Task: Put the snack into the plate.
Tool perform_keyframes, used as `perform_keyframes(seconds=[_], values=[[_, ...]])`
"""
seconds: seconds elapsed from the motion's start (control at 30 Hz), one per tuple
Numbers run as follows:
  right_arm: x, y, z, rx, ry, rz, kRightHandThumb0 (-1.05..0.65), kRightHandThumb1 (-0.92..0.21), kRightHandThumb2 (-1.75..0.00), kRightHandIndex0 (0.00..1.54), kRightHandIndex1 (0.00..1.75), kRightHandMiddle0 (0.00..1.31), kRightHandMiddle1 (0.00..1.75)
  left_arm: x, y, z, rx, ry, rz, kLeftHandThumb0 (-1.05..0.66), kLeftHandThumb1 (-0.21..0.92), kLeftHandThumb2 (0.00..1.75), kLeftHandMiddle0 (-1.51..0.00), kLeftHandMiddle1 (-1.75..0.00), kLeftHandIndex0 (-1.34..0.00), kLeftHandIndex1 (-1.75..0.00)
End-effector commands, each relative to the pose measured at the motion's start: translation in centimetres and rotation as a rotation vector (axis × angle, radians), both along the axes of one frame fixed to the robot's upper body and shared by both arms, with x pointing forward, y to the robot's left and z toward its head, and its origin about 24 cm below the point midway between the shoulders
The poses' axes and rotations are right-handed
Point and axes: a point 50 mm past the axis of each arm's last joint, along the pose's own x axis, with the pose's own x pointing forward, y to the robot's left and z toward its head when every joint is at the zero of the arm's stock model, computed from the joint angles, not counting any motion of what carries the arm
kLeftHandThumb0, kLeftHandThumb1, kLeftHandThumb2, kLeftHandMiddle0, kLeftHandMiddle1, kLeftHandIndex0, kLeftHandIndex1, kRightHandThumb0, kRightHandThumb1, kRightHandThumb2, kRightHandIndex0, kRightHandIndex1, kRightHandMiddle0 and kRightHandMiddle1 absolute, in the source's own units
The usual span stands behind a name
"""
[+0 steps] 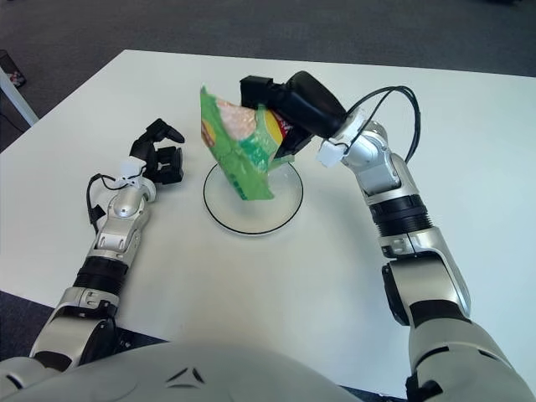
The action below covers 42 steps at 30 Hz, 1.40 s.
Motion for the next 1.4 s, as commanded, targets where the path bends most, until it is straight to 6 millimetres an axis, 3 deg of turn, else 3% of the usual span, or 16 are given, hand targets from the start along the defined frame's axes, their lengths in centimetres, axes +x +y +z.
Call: perform_keyframes(seconds=[0.0,0.27,0.57,0.67,0.7,0.73,0.8,0.83,0.93,1.17,1.37], values=[[0.1,0.2,0.3,-0.072,0.007,0.037,-0.5,-0.27,-1.36,1.32,1.75,0.65,1.75,-2.9,-1.2,-5.4,-0.048,0.2,0.01,-0.46,0.36,1.26,-1.21,-1.75,-0.57,-1.75],[0.0,0.3,-0.3,-0.258,0.11,0.085,-0.48,-0.3,-1.33,1.18,1.75,0.62,1.75,-2.8,-1.3,-5.4,-0.044,0.2,0.011,-0.46,0.37,1.25,-1.21,-1.75,-0.57,-1.75],[0.1,0.2,-0.6,-0.467,0.107,0.089,-0.46,-0.37,-1.24,0.86,1.75,0.57,1.74,-2.9,-1.4,-5.3,-0.046,0.19,0.015,-0.46,0.38,1.24,-1.21,-1.75,-0.56,-1.75],[0.3,-0.3,-0.9,-0.506,0.136,0.083,-0.43,-0.46,-1.08,0.66,1.75,0.53,1.69,-2.9,-1.4,-5.3,-0.05,0.19,0.014,-0.46,0.38,1.24,-1.22,-1.75,-0.56,-1.75],[0.4,-0.5,-1.0,-0.517,0.145,0.082,-0.41,-0.56,-0.93,0.48,1.75,0.49,1.66,-2.9,-1.4,-5.3,-0.052,0.189,0.014,-0.46,0.37,1.24,-1.21,-1.75,-0.57,-1.75],[0.4,-0.6,-1.0,-0.533,0.154,0.085,-0.4,-0.59,-0.87,0.42,1.75,0.47,1.64,-2.9,-1.4,-5.3,-0.053,0.189,0.014,-0.46,0.37,1.25,-1.21,-1.75,-0.57,-1.75],[0.5,-0.7,-1.1,-0.569,0.16,0.1,-0.39,-0.4,-0.99,0.19,1.67,0.21,1.54,-2.9,-1.4,-5.3,-0.054,0.188,0.013,-0.46,0.37,1.25,-1.21,-1.75,-0.57,-1.75],[0.4,-0.6,-1.1,-0.596,0.157,0.114,-0.39,-0.34,-1.04,0.13,1.5,0.14,1.44,-2.9,-1.4,-5.3,-0.055,0.188,0.013,-0.46,0.37,1.25,-1.21,-1.75,-0.57,-1.75],[0.4,-0.6,-1.1,-0.639,0.151,0.138,-0.41,-0.27,-1.07,0.07,1.18,0.04,1.26,-2.9,-1.4,-5.3,-0.055,0.188,0.014,-0.46,0.37,1.25,-1.21,-1.75,-0.57,-1.75],[0.5,-0.6,-1.3,-0.721,0.154,0.193,-0.49,-0.28,-1.02,0.01,0.74,0.0,0.97,-2.9,-1.5,-5.2,-0.053,0.188,0.014,-0.46,0.38,1.24,-1.2,-1.75,-0.56,-1.75],[0.5,-0.9,-1.4,-0.774,0.089,0.209,-0.65,-0.4,-0.86,0.0,0.28,0.0,0.62,-2.9,-1.5,-5.2,-0.049,0.194,0.024,-0.46,0.39,1.23,-1.2,-1.75,-0.55,-1.75]])
